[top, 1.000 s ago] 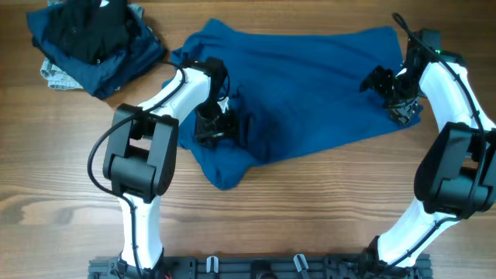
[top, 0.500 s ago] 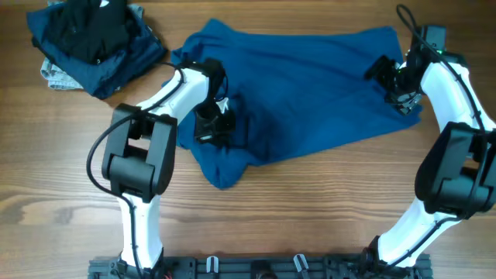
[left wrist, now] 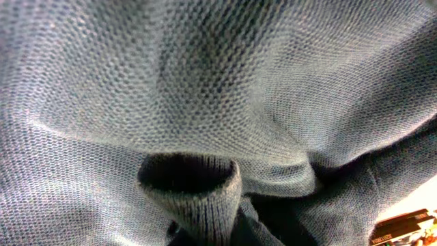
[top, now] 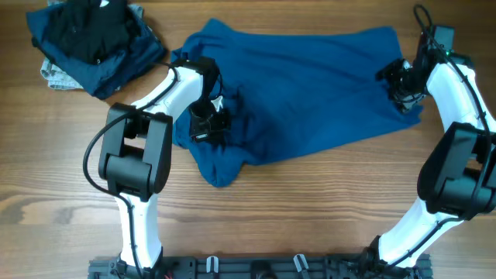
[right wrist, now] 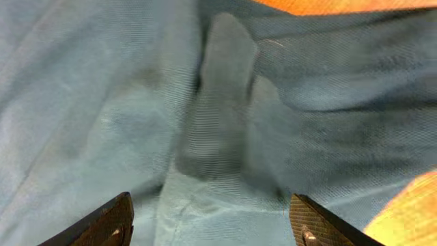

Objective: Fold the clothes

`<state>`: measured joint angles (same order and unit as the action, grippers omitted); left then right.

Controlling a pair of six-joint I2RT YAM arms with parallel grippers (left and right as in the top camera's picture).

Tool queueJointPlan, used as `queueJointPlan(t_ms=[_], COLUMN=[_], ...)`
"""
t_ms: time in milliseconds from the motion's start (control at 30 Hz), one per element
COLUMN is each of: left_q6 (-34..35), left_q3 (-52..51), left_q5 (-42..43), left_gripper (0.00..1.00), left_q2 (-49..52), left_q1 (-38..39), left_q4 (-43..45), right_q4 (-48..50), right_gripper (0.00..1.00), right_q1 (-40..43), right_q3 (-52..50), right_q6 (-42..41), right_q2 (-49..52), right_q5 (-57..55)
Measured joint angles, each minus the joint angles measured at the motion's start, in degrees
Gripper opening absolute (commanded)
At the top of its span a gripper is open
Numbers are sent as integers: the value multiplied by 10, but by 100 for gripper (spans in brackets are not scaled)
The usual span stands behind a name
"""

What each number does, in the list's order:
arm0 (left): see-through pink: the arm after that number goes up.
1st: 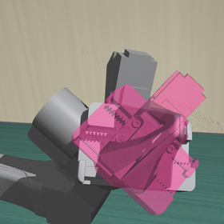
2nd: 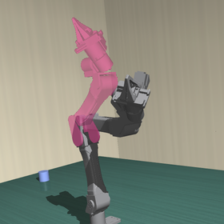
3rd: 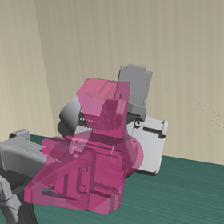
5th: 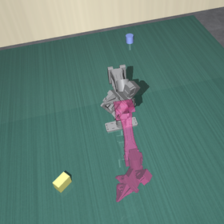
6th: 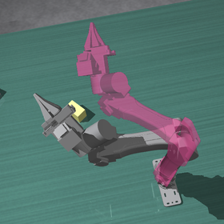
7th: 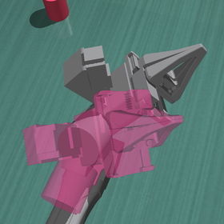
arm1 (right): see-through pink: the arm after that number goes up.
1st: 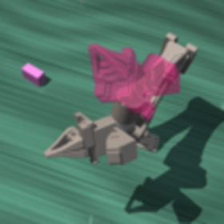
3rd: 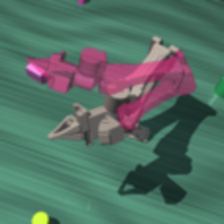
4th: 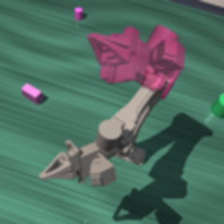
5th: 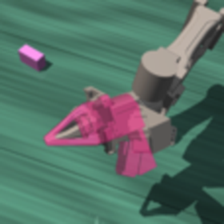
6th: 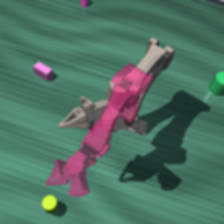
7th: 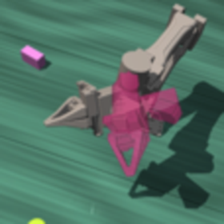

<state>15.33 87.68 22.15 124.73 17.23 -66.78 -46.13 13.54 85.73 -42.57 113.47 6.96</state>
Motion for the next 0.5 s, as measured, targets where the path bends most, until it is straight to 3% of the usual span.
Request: queueJointPlan(t_ms=[333, 500], left_q6=[0, 0], left_q3=[0, 0], left_q5=[-17, -25], left_gripper=[4, 4], left_q2=[-19, -26], left_q1=[0, 0], left_q4=[0, 0], right_q4=[19, 27], right_gripper=[61, 43], right_q1=[0, 0], right_q3=[0, 0], right_q6=[-14, -22], right_q2=[44, 48], right_q5=[-17, -19])
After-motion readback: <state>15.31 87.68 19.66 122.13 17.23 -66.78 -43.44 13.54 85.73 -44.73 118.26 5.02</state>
